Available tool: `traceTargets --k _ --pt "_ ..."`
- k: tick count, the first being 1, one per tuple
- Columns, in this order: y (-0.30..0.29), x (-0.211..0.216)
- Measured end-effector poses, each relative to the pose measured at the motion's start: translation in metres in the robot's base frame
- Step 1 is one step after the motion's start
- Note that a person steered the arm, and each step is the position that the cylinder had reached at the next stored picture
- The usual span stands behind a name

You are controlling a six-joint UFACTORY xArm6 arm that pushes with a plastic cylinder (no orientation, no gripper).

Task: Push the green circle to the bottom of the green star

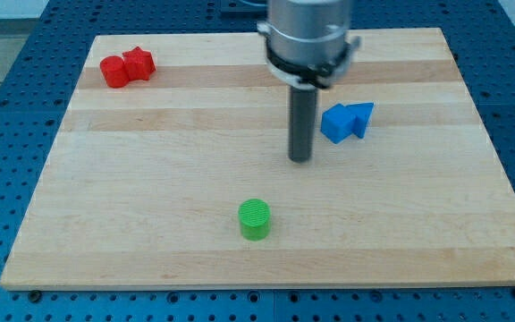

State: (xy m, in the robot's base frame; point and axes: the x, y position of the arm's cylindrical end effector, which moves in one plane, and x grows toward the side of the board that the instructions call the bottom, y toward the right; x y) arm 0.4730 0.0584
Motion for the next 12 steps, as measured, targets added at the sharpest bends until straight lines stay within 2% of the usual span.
traceTargets --k 1,2,3,4,5,6,8,10,12 --pt "0.069 0.045" --pt "0.082 0.089" --pt "0.056 0.13" --pt "0.005 0.145" --pt "-0.053 0.13" --pt "-0.077 0.103" --pt "-0.093 0.046" --pt "-0.133 0.024" --pt "-0.127 -0.044"
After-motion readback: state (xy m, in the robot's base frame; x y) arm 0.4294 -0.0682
